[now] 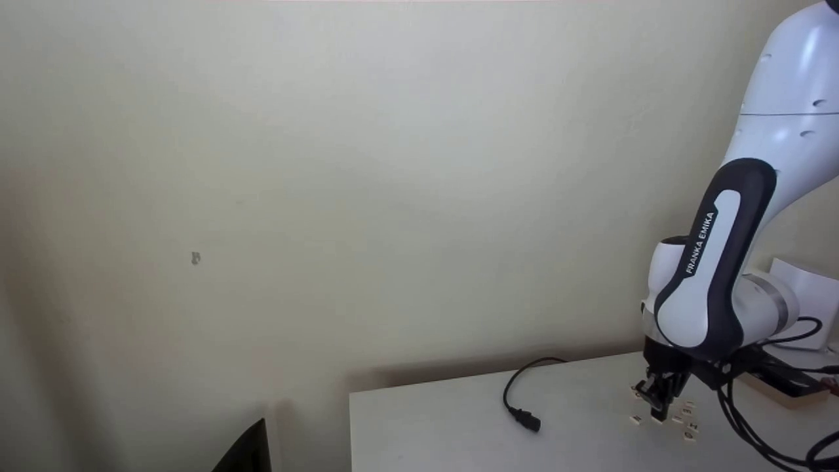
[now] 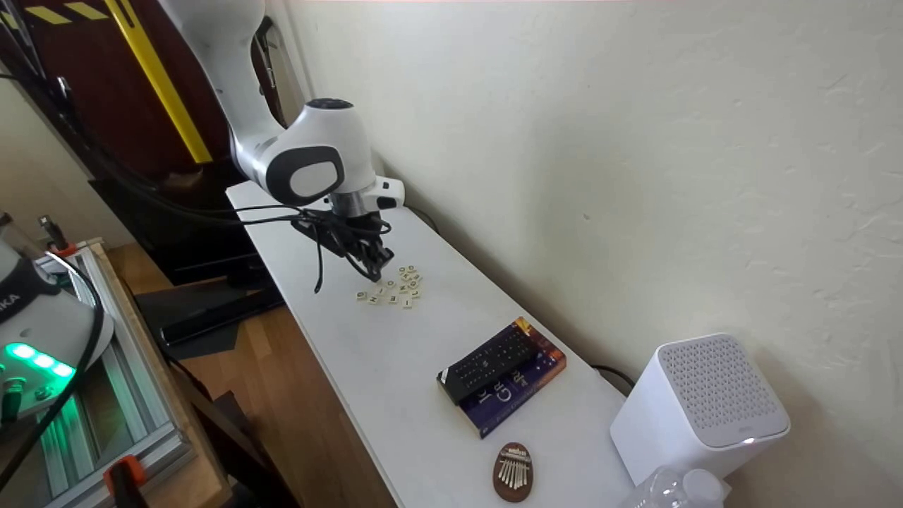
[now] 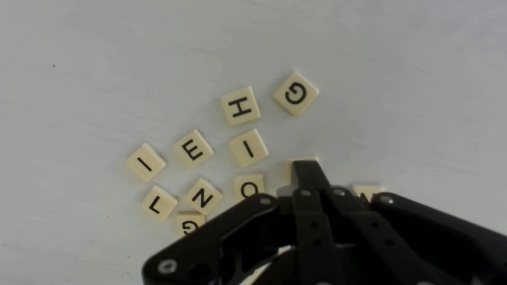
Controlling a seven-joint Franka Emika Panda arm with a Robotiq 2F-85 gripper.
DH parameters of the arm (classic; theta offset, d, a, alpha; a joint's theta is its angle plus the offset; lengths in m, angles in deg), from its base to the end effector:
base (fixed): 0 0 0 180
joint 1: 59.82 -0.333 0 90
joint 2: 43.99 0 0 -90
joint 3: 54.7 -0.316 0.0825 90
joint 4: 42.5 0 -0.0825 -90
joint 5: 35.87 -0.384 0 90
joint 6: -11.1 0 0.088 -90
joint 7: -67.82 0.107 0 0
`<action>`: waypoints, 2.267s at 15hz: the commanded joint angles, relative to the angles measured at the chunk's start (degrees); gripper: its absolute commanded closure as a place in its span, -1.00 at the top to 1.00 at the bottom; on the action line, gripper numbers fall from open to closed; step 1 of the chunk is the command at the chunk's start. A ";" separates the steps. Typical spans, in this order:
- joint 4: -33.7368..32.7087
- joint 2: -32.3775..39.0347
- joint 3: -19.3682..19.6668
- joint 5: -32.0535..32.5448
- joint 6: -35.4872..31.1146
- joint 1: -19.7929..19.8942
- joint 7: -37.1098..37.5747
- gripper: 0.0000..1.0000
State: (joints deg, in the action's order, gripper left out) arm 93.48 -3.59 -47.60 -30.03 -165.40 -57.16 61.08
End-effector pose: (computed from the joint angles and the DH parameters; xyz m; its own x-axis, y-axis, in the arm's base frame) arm 0.4564 -0.0804 0.0374 0.9969 0.0780 -0.0127 0.0788 -0.9932 0.0856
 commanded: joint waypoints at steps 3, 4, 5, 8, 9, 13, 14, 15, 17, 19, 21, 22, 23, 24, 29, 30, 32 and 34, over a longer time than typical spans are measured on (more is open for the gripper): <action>-1.19 1.71 -4.53 0.04 -0.93 4.90 -1.33 -1.00; -1.28 1.80 -5.01 -0.01 -1.04 5.49 -1.46 -1.00; -1.35 1.79 -5.43 -0.02 -0.94 6.01 -1.60 -1.00; -1.51 1.87 -6.41 -0.06 -0.75 7.00 -1.82 -1.00; -1.60 1.91 -6.70 -0.08 -0.68 7.28 -1.88 -1.00; -1.85 1.98 -7.13 -0.23 -0.52 7.61 -1.70 -1.00; -1.95 2.01 -7.15 -0.24 -0.40 7.61 -1.68 -1.00; -1.95 2.00 -7.17 -0.25 -0.41 7.63 -1.66 -1.00; -2.10 2.05 -7.45 -0.38 -0.33 7.90 -1.63 -1.00; -2.25 2.09 -7.77 -0.42 -0.24 8.17 -1.66 -1.00; -2.34 2.11 -7.99 -0.46 -0.20 8.34 -1.63 -1.00; -2.41 2.15 -7.89 -0.49 -0.19 8.22 -1.53 -1.00; -2.47 2.20 -8.05 -0.52 -0.20 8.36 -1.55 -1.00; -2.49 2.21 -8.10 -0.52 -0.20 8.40 -1.56 -1.00; -2.72 2.39 -8.00 -0.63 -0.31 8.23 -1.33 -1.00; -2.82 2.44 -8.03 -0.65 -0.30 8.21 -1.30 -1.00; -3.03 2.54 -8.18 -0.71 -0.22 8.25 -1.25 -1.00; -3.06 2.52 -8.44 -0.64 0.11 8.45 -1.45 -1.00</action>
State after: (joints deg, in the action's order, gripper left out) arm 92.04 -3.23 -54.76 -30.11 -165.53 -49.78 60.33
